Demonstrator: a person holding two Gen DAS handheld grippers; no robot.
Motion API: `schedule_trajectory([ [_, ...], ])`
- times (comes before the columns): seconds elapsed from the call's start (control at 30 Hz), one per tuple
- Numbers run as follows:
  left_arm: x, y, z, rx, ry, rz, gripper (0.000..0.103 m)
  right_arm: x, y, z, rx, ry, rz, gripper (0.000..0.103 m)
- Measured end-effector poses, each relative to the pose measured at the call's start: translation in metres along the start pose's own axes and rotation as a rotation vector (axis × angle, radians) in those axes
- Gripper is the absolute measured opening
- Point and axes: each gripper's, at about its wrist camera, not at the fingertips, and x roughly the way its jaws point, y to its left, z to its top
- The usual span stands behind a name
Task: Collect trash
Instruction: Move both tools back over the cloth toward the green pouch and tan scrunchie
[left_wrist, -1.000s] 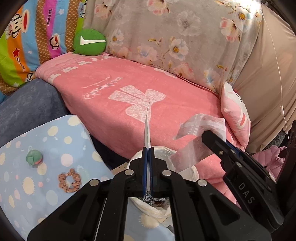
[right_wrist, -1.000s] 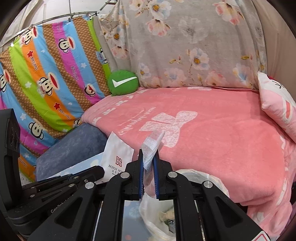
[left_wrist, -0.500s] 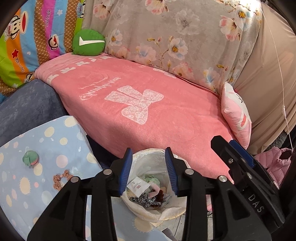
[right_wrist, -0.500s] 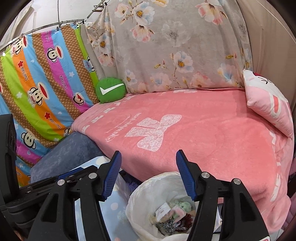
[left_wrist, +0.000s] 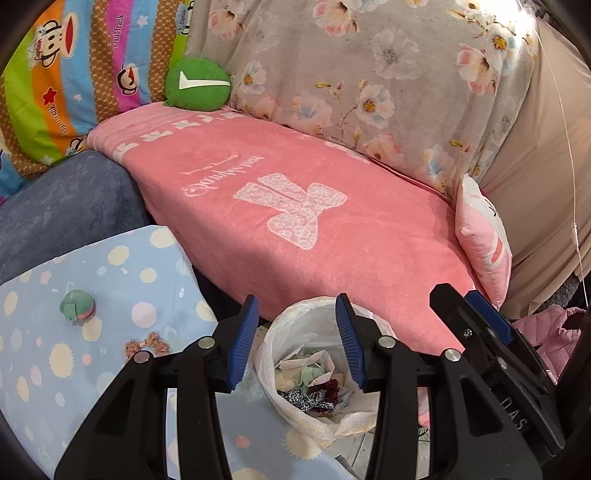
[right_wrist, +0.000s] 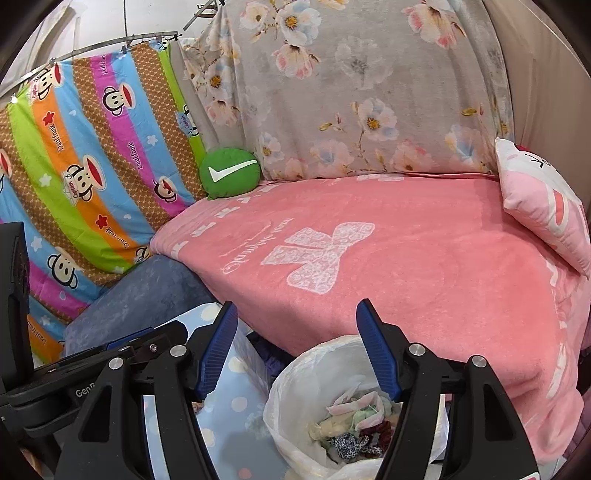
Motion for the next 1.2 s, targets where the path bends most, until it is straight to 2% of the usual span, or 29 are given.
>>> schedule_trajectory([
  [0.4, -0.01, 0.038, -0.004, -0.058, -0.015, 0.04, 0.048, 0.012, 0.031, -0.011, -0.041, 0.035, 0.032, 0.065],
  [0.5, -0.012, 0.055, -0.007, -0.088, -0.024, 0.076, 0.059, 0.018, 0.044, -0.016, -0.058, 0.05, 0.046, 0.069],
  [0.57, -0.014, 0.066, -0.009, -0.107, -0.03, 0.094, 0.06, 0.022, 0.052, -0.02, -0.067, 0.058, 0.054, 0.069],
  [0.77, -0.018, 0.106, -0.015, -0.161, -0.03, 0.149, 0.063, 0.038, 0.081, -0.036, -0.103, 0.101, 0.086, 0.071],
  [0.83, -0.02, 0.125, -0.018, -0.195, -0.031, 0.178, 0.072, 0.043, 0.091, -0.043, -0.115, 0.118, 0.096, 0.072],
  [1.0, -0.02, 0.166, -0.03, -0.27, -0.032, 0.251, 0.082, 0.063, 0.116, -0.066, -0.147, 0.181, 0.121, 0.072],
  [1.2, -0.012, 0.215, -0.047, -0.338, 0.0, 0.326, 0.086, 0.093, 0.146, -0.101, -0.177, 0.268, 0.142, 0.073],
])
